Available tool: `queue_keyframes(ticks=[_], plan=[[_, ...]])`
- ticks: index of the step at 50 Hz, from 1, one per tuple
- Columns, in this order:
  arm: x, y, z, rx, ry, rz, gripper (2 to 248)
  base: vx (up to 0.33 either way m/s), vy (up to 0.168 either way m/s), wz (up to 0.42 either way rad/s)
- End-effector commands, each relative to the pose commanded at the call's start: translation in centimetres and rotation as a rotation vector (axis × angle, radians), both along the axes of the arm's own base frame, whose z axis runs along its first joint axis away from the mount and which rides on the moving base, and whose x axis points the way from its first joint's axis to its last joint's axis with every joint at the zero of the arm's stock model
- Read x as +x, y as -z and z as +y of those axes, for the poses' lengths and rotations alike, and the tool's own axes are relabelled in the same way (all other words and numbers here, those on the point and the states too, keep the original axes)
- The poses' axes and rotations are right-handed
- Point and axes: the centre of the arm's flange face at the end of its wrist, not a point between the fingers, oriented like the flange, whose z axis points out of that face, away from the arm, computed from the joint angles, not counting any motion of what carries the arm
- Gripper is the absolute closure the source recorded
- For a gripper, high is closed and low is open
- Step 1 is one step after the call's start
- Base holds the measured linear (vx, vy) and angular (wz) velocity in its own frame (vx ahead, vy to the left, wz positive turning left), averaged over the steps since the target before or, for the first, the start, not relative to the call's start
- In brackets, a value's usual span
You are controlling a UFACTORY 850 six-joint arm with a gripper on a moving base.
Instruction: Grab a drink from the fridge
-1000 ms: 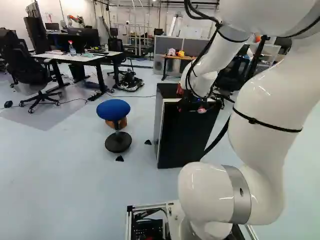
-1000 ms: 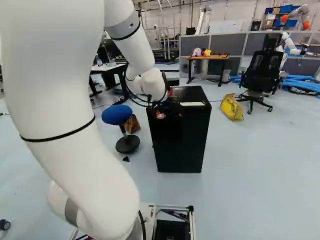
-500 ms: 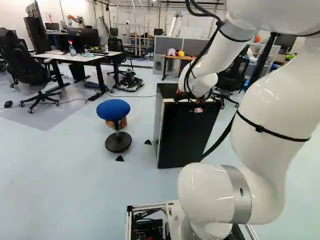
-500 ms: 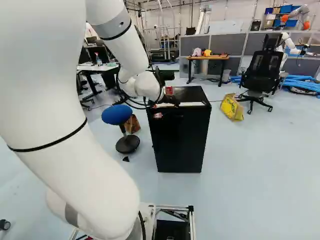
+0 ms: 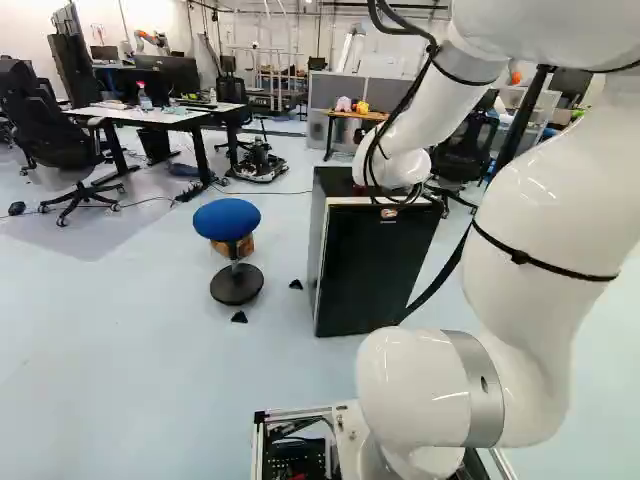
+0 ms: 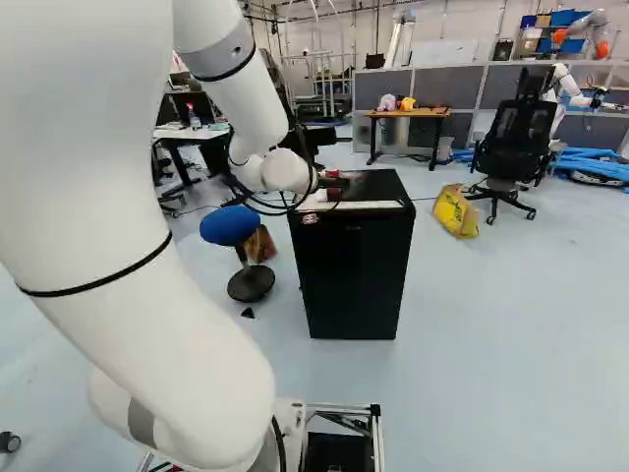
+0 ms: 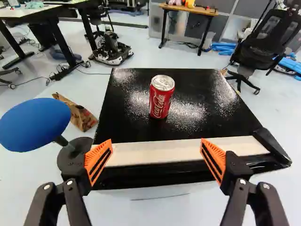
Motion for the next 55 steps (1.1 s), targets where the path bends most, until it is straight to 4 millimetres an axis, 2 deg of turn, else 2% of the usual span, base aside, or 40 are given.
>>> queue_keyframes(ticks=[33,55], plan=[[2.0,0.8,-0.6,0.018,0.057,-0.262,3,0.0,0.0,0.0],[2.2,3.0,-0.7,0.028,0.07,-0.238,3,0.0,0.0,0.0]])
